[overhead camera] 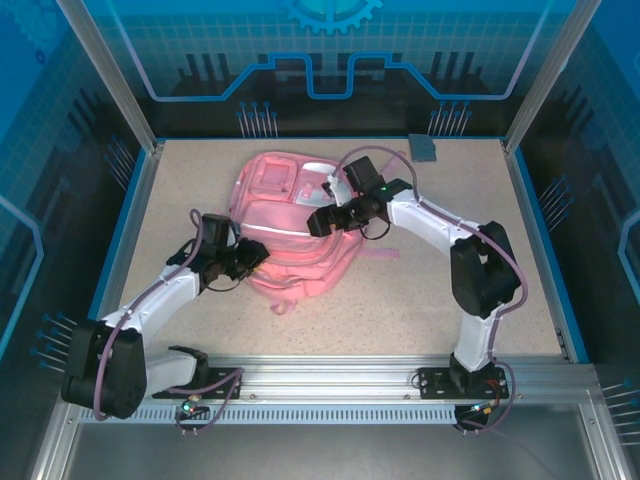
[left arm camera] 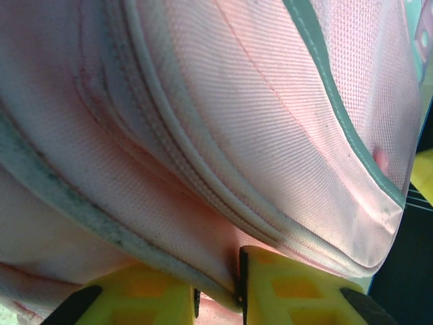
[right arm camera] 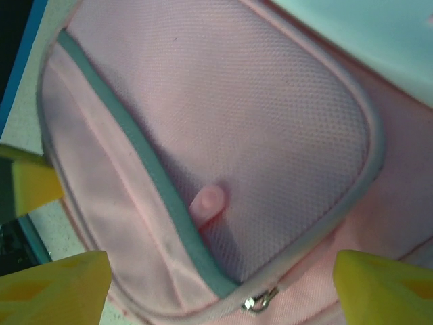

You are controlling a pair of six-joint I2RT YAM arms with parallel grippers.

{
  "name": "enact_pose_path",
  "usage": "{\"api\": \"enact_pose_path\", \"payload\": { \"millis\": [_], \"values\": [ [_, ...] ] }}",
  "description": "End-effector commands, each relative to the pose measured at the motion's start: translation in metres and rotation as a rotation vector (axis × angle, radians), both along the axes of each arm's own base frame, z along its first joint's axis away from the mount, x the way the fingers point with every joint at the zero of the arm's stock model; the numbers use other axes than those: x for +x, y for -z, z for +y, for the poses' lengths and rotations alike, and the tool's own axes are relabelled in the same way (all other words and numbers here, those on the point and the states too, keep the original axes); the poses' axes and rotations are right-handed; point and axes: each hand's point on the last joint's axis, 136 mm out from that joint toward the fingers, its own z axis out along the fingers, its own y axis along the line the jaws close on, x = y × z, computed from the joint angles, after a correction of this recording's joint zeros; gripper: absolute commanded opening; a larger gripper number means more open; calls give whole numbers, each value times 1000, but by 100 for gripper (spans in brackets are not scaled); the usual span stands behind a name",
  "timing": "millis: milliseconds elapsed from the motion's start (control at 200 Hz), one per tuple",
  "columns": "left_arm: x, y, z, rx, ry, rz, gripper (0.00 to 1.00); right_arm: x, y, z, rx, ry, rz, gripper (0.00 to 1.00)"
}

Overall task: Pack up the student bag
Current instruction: Zip the student bag at the center of the table, then unzip the student bag at the center of the table.

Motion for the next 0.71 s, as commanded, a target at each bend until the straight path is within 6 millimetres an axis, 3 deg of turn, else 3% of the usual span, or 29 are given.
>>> {"api": "enact_pose_path", "payload": {
  "millis": [0, 215, 375, 700],
  "values": [
    [9, -17, -7, 5, 57, -63, 28, 19, -1, 5, 10, 30, -30, 94],
    [10, -13, -9, 1, 60, -53, 30, 17, 15, 16, 37, -42, 16, 95],
    [11, -12, -9, -2, 59, -51, 30, -1, 8, 19, 85, -123, 29, 91],
    [14, -10, -12, -6, 57, -49, 31, -50, -2, -2, 85, -187, 43, 86]
  ]
}}
